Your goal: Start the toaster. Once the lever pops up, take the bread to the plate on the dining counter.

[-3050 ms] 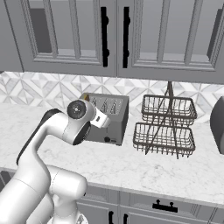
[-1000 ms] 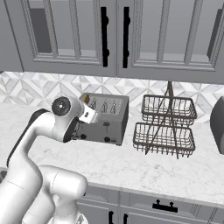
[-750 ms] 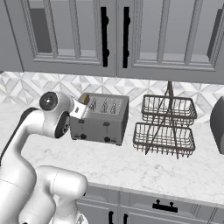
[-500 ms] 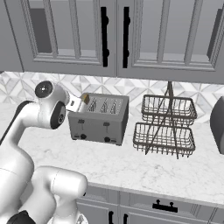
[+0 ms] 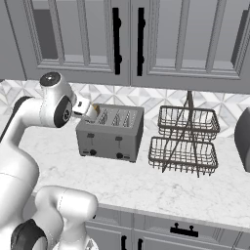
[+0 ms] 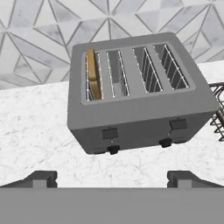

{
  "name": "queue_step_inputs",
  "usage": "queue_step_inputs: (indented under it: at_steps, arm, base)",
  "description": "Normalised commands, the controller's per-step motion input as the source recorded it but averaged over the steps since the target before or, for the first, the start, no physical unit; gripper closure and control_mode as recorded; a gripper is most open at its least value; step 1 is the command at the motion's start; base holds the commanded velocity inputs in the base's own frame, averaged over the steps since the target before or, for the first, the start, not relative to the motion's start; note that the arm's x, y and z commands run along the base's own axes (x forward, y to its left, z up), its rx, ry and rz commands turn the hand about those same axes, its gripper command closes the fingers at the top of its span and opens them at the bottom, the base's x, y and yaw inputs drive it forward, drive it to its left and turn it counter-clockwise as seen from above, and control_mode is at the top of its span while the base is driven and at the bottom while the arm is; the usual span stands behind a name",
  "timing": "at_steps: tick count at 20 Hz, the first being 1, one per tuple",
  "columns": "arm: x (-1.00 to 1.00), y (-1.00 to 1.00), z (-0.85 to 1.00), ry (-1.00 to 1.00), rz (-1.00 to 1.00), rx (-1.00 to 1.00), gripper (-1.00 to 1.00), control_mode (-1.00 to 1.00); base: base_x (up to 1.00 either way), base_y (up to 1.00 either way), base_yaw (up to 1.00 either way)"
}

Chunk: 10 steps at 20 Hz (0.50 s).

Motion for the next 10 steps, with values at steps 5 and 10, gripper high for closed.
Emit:
queue_step_inputs:
  at_steps: [5, 10]
  arm:
    - [0.10, 0.08, -0.02, -0.18, 0.01, 0.00, -1.00, -1.00]
    - [0.17, 0.28, -0.17, -0.11, 0.02, -0.01, -1.00, -1.00]
  base:
    - [0.00, 0.00, 0.00]
    - [0.00, 0.00, 0.00]
